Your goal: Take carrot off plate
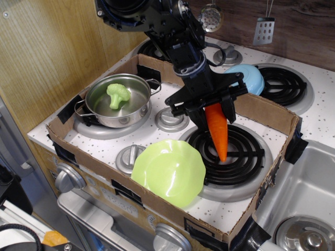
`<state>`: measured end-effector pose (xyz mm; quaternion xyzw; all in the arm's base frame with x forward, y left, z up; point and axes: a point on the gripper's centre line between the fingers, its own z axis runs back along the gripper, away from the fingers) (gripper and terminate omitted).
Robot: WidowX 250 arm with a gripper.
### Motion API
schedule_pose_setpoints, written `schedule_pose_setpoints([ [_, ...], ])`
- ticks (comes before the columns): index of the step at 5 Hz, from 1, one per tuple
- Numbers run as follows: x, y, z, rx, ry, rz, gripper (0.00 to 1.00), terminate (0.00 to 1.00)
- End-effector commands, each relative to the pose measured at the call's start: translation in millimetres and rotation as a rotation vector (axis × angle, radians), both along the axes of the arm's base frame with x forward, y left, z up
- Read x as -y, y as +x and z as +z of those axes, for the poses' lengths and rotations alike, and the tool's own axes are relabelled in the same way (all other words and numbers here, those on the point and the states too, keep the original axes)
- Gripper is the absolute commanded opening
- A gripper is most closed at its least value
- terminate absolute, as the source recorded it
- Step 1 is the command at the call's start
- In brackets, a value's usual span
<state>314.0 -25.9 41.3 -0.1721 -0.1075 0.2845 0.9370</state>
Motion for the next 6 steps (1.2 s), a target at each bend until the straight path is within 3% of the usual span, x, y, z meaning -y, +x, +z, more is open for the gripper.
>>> schedule_pose_setpoints([
  [1, 7, 1, -5, 0.033, -0.086, 0.003, 0.0, 0.0],
  [3, 20, 0, -10, 0.071, -0.06, 0.014, 0.0, 0.0],
  [4, 21, 0, -3, 0.076, -0.005, 0.01, 1.0, 0.0],
  [5, 25, -2, 4, 0.085, 0.132, -0.046, 1.0, 0.0],
  [6, 26, -1, 13, 0.071, 0.198, -0.084, 1.0, 0.0],
])
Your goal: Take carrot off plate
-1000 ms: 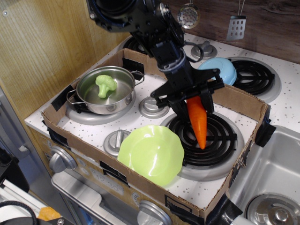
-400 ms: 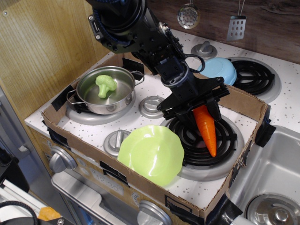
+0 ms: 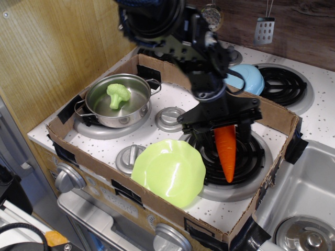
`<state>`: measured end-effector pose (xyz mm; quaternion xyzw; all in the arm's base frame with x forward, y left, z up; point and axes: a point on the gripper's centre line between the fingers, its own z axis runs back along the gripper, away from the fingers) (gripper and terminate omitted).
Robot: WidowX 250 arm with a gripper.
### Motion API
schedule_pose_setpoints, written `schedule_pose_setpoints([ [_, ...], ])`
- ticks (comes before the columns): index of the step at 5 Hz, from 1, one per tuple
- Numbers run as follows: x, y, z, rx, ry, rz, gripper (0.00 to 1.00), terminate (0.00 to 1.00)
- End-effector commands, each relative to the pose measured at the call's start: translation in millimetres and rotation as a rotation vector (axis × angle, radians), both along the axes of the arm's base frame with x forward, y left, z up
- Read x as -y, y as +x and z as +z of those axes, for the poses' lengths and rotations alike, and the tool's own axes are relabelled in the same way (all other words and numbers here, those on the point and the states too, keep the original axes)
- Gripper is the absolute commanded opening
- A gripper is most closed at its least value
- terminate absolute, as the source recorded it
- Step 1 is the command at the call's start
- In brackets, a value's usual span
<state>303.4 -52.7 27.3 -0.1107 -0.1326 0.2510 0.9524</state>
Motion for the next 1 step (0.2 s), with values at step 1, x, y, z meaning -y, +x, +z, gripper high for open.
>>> schedule_pose_setpoints([
  [1, 0.8, 9.6, 36.4, 0.075, 0.082, -0.037, 1.0, 1.0],
])
